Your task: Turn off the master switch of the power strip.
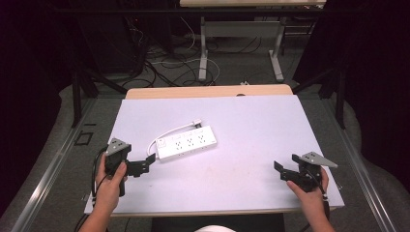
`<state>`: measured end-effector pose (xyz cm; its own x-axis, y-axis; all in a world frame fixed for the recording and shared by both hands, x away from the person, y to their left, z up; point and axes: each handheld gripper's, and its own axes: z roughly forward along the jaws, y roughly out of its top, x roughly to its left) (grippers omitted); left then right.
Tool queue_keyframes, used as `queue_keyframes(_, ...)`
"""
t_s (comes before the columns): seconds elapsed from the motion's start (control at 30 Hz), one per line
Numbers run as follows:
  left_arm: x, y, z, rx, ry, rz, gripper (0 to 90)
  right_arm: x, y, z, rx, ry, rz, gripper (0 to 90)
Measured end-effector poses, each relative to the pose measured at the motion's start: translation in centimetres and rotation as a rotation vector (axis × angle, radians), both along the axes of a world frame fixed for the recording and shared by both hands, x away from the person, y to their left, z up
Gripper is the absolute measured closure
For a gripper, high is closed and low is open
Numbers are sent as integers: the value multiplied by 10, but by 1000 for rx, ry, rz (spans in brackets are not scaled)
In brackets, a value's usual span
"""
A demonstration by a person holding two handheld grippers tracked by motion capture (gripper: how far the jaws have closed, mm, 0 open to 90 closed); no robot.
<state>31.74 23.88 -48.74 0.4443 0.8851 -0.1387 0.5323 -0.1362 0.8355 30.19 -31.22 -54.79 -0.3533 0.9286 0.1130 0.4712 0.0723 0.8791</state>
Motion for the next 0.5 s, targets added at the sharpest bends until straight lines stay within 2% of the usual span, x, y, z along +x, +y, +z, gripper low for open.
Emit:
queue_keyframes(0.17, -3, 14, -15, -6, 5, 47, 3, 0, 0, 0, -3, 1, 1, 191)
queue_keyframes(0.3, -5, 22, -26, -20, 28, 64, 3, 0, 0, 0, -3, 1, 0, 191)
queue_keyframes(0.5, -7, 31, -37, -26, 33, 84, 3, 0, 0, 0, -1, 0, 0, 191)
